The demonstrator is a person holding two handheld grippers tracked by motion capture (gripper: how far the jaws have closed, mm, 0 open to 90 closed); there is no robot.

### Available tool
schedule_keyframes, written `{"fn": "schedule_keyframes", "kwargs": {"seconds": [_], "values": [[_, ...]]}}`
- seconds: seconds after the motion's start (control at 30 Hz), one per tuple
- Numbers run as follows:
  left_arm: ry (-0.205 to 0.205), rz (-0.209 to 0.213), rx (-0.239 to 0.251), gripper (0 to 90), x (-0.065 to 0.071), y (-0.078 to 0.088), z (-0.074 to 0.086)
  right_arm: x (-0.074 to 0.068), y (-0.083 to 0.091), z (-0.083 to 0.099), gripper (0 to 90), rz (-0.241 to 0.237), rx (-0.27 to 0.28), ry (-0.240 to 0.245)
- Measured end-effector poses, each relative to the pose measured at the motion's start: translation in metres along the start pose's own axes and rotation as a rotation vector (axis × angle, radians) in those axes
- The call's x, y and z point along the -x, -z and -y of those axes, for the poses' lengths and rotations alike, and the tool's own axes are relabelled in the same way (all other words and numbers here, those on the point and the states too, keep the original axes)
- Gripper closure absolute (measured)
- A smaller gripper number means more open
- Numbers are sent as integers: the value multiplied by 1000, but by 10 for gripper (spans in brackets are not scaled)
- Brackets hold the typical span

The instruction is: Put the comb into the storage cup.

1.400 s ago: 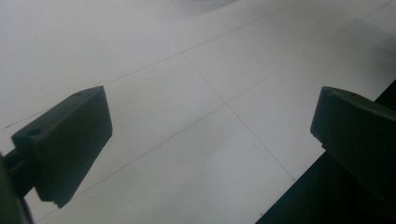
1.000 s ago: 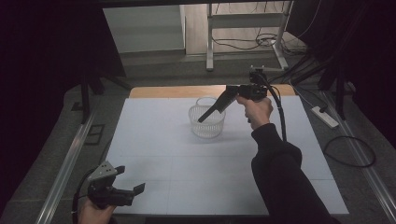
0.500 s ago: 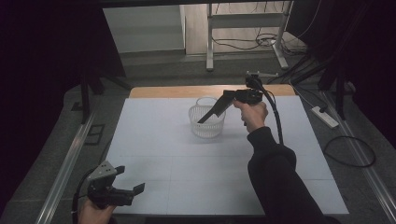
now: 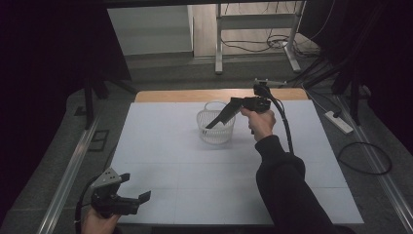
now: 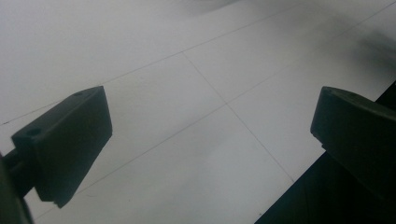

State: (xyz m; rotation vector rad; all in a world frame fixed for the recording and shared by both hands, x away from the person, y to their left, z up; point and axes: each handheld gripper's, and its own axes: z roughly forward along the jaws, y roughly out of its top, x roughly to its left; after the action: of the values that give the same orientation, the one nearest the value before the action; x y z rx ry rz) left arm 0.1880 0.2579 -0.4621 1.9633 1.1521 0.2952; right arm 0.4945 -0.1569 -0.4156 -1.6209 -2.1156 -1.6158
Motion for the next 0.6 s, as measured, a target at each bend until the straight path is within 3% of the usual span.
{"fn": "schedule_keyframes", "kwargs": {"seconds": [0.2, 0.6], "values": [[2, -1, -3, 0, 0, 0, 0, 8, 2, 2, 838, -10, -5, -19], [10, 3, 0, 0, -1, 0, 0, 20, 4, 8, 800, 59, -6, -2]]}}
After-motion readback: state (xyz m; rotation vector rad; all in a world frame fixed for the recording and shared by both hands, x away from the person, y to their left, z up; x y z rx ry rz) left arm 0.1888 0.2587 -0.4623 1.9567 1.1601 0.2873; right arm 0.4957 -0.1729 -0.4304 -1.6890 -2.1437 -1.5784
